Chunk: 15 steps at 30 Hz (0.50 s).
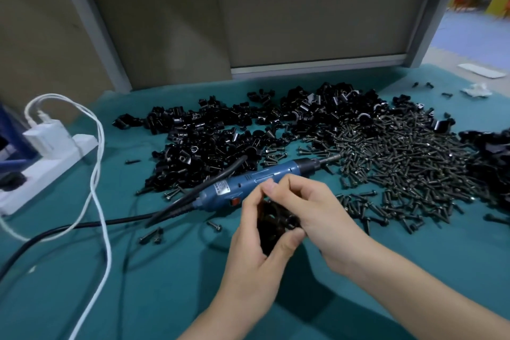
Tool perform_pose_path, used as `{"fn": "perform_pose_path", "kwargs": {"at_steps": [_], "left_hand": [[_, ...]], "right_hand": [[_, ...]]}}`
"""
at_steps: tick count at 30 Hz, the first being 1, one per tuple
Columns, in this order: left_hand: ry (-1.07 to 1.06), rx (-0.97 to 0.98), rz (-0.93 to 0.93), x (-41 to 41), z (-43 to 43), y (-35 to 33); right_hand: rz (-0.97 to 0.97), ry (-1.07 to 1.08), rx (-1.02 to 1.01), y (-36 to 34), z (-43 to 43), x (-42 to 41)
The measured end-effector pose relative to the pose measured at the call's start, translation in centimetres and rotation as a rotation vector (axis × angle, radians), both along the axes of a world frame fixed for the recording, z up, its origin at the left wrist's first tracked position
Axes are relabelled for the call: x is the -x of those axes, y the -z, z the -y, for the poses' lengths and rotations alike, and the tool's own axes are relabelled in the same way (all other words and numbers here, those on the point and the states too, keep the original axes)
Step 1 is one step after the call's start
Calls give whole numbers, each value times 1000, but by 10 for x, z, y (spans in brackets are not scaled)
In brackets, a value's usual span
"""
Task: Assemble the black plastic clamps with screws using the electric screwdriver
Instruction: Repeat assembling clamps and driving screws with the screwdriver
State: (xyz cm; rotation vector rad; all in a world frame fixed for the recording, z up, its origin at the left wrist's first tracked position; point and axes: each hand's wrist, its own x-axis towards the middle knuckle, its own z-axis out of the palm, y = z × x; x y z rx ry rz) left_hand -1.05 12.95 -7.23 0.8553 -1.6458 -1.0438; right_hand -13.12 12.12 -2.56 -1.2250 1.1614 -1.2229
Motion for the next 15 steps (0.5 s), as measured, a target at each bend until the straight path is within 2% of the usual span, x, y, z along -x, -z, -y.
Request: {"fn": "perform_pose_path", "kwargs": {"at_steps": [7, 15], "left_hand": [[47, 21, 111, -8, -1, 1], [-50, 86, 242, -11, 2, -1]], "right_hand": [[-43, -112, -11, 1, -4, 14], [87, -210, -69, 5, -10, 23]]}}
